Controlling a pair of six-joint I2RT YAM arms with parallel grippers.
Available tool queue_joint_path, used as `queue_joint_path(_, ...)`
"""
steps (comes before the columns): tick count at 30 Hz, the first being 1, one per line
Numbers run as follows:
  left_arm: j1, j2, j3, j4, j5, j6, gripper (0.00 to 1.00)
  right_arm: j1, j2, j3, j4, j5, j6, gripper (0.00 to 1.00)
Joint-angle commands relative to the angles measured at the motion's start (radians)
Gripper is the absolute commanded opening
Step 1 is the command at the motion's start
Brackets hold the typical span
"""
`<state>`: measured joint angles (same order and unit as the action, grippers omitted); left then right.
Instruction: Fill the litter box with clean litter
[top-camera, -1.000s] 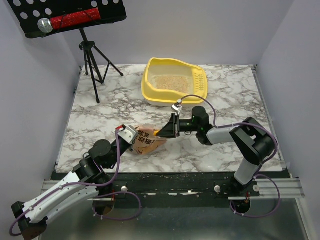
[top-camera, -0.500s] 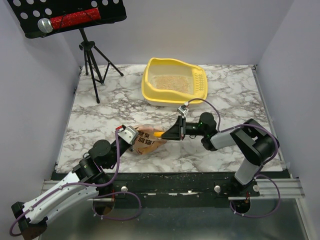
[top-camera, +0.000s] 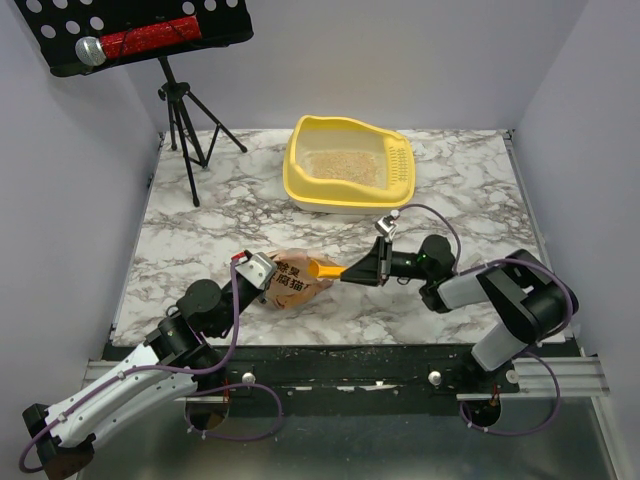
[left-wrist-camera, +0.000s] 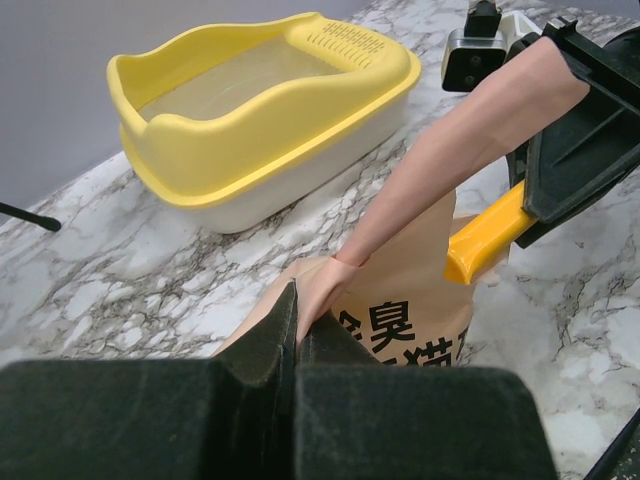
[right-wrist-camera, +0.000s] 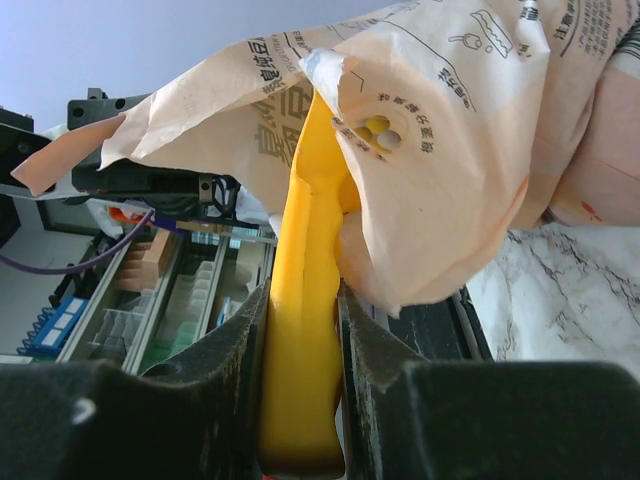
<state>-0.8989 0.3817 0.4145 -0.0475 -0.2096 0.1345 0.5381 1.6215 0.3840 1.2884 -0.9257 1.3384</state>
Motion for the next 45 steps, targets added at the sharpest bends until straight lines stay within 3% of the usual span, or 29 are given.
queue_joint_path(1, -0.005, -0.009, 0.012, 0.126, 0.070, -0.001, 0.00, -0.035, -0.044, -0.045, 0.092, -0.045, 0.001, 0.01)
queue_joint_path(17, -0.006, 0.014, 0.007, 0.135, 0.087, -0.006, 0.00, -0.122, -0.186, -0.128, 0.068, -0.088, 0.012, 0.01)
queue_joint_path(25, -0.005, 0.014, 0.004, 0.143, 0.098, -0.010, 0.00, -0.151, -0.291, -0.126, -0.118, -0.091, -0.059, 0.01)
queue_joint_path(37, -0.005, 0.009, 0.004, 0.143, 0.092, -0.009, 0.00, -0.196, -0.546, -0.047, -0.662, -0.052, -0.289, 0.01)
queue_joint_path(45, -0.005, 0.000, 0.006, 0.141, 0.087, -0.007, 0.00, -0.217, -0.629, -0.057, -0.770, -0.039, -0.309, 0.00)
